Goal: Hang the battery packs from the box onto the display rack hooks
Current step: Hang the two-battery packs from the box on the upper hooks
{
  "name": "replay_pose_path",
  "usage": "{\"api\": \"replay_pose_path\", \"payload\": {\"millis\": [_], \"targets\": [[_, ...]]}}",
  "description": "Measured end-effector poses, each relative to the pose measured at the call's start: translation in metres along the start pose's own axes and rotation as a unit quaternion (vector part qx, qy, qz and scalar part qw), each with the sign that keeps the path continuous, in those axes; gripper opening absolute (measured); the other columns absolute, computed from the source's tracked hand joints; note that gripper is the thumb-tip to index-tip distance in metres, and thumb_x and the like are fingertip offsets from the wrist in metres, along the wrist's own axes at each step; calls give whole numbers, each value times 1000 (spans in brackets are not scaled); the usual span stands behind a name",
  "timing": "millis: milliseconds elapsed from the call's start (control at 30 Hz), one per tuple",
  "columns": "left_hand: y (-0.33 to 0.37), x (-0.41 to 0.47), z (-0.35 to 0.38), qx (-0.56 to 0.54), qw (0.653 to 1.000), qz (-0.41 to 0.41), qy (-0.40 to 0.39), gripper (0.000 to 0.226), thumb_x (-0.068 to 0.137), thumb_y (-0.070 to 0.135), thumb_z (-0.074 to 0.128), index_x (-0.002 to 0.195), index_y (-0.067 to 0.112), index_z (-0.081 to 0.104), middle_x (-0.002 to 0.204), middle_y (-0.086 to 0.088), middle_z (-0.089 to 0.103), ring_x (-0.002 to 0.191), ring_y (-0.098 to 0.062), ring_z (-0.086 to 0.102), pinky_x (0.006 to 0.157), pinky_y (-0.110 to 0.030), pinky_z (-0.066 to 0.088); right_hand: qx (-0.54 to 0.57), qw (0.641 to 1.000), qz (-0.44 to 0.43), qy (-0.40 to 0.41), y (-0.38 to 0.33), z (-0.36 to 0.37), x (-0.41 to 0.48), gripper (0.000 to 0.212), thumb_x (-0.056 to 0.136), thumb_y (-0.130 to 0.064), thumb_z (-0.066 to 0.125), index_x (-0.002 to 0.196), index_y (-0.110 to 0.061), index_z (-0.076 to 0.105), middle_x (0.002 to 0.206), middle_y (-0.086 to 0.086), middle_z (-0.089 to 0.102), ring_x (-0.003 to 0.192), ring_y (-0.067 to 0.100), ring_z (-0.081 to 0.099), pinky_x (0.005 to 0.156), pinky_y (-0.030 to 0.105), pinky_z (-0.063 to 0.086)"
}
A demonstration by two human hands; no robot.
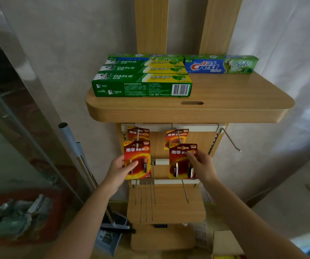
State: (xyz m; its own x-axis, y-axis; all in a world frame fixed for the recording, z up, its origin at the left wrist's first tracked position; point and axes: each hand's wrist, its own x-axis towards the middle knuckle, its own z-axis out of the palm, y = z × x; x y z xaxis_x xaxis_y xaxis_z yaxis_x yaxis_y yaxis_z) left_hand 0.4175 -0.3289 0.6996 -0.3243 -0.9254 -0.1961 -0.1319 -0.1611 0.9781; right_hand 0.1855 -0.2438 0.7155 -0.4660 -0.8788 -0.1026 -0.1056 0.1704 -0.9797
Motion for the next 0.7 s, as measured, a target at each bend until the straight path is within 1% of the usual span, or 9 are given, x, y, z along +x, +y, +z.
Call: {"api": "replay_pose_path", "payload": {"millis": [100,200,300,367,500,533,600,667,700], "targets": [[0,9,3,7,1000,-1,7,25,87,19,61,111,25,53,104,7,63,101,-14,59,85,-31,50,-18,1000,-3,-7,5,0,2,36,92,-31,51,117,-5,57,109,9,68,100,19,66,74,24,55],[1,15,7,1,1000,0,8,25,88,18,59,112,24,52,101,9,62,99,-13,58,82,-28,50,-15,1000,-2,-10,9,0,1,35,93,-30,50,118,-6,56,108,7,67,98,15,66,71,20,56],[1,21,9,9,1000,-3,15,28,89,18,58,116,21,52,101,9,62,103,-15,57,90,-34,48,19,1000,10,-2,13,-1,0,30,93,-28,49,116,-9,56,105,3,66,98,15,64,73,23,55],[2,25,10,16,1000,-6,16,32,90,19,58,121,19,51,104,7,62,107,-17,56,93,-37,47,23,1000,17,0,13,0,3,29,94,-28,49,116,-11,55,105,3,66,98,16,64,75,26,54],[4,34,10,27,999,-16,23,39,92,19,54,130,17,46,117,0,59,114,-21,55,96,-38,45,-24,999,25,15,5,6,16,31,95,-26,48,117,-7,56,108,10,66,99,21,63,74,27,53],[5,37,10,30,999,-16,24,40,93,19,52,132,17,44,119,-2,58,115,-22,54,96,-38,45,-50,998,22,23,2,7,21,30,95,-27,47,115,-7,58,105,9,67,95,20,63,68,24,51],[6,44,12,37,999,-17,27,42,94,19,50,134,17,42,125,-4,56,118,-23,53,92,-35,45,-104,994,20,40,-1,9,30,29,95,-28,47,112,-7,59,97,6,66,78,11,60,55,18,42],[9,51,13,52,998,-24,29,41,95,19,49,135,17,40,128,-4,55,120,-23,51,89,-33,43,-133,990,21,50,-2,11,40,29,96,-27,47,110,-6,61,92,4,62,65,4,51,49,16,34],[10,55,13,66,997,-28,31,40,95,19,48,135,16,41,128,-5,54,121,-23,50,89,-32,42,-142,988,24,53,-3,12,45,29,96,-25,47,111,-5,61,93,4,61,63,3,49,48,16,33]]}}
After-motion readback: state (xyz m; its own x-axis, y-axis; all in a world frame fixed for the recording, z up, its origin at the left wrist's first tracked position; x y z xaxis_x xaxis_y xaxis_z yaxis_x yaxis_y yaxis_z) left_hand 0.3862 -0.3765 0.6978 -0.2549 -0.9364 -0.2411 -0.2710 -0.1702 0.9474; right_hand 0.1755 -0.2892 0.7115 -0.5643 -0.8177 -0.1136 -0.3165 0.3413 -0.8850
